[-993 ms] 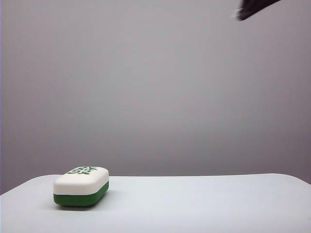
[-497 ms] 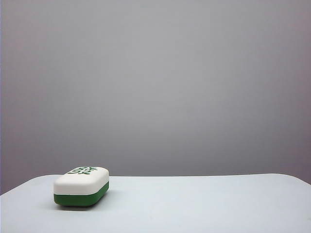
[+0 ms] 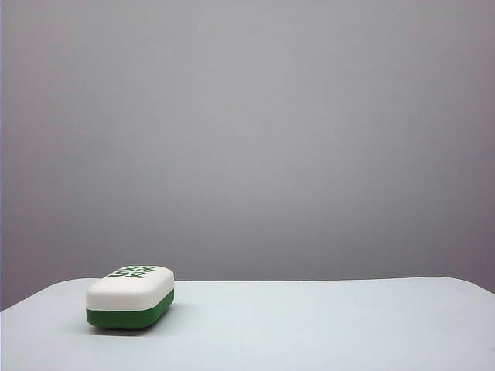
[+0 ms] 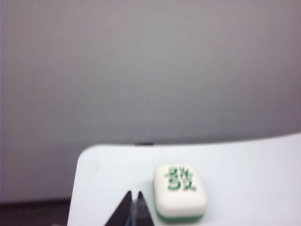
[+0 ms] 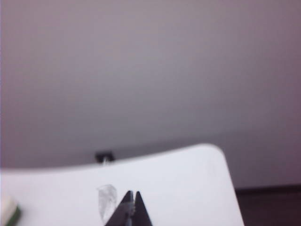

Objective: Move the foam mahjong from the right side of the table to the left side of the table.

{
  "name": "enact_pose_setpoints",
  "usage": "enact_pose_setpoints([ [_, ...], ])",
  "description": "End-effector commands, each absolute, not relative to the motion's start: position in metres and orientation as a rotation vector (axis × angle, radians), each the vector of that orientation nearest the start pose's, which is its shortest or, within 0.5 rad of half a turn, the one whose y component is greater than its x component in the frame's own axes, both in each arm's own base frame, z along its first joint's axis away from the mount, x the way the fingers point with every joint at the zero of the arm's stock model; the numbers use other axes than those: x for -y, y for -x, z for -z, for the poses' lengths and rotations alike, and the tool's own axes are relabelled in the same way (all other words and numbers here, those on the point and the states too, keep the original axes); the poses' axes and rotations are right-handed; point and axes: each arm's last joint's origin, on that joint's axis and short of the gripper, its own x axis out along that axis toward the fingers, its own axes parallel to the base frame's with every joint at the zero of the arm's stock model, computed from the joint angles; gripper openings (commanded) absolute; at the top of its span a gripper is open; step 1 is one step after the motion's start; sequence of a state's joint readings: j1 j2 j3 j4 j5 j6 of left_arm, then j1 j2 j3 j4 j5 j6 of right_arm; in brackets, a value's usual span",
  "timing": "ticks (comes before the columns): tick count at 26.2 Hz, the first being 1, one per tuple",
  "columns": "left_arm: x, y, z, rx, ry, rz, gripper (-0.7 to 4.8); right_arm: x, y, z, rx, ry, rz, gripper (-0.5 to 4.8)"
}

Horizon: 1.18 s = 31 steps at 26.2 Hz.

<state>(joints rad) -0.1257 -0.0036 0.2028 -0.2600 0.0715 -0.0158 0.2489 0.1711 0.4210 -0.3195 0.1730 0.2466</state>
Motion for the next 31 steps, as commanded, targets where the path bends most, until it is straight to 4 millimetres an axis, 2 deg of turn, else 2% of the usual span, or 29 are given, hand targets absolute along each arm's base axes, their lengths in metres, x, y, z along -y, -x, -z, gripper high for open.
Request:
enact_pose_setpoints([
  [1, 0.012, -0.080, -0.197, -0.124, -0.011, 0.202, -0.05, -0.015, -0.079, -0.261, -0.049, -0.244, -0.056, -0.05],
  [4, 0.012, -0.082, -0.193, -0.129, -0.022, 0.191, -0.05, -0.016, -0.083, -0.250, -0.054, -0.243, -0.056, -0.05],
  [7, 0.012, -0.083, -0.188, -0.141, -0.030, 0.191, -0.05, -0.018, -0.090, -0.226, -0.075, -0.246, -0.069, -0.05],
  [9, 0.013, -0.084, -0.184, -0.163, -0.031, 0.199, -0.05, -0.019, -0.093, -0.203, -0.089, -0.245, -0.067, -0.05],
  [14, 0.013, -0.086, -0.179, -0.162, -0.033, 0.198, -0.05, -0.019, -0.094, -0.182, -0.078, -0.246, -0.065, -0.05],
  [20, 0.014, -0.093, -0.152, -0.191, -0.027, 0.190, -0.05, -0.019, -0.095, -0.156, -0.114, -0.241, -0.058, -0.05],
  [31, 0.013, -0.095, -0.148, -0.179, -0.028, 0.151, -0.01, -0.018, -0.095, -0.147, -0.173, -0.214, 0.002, -0.05],
])
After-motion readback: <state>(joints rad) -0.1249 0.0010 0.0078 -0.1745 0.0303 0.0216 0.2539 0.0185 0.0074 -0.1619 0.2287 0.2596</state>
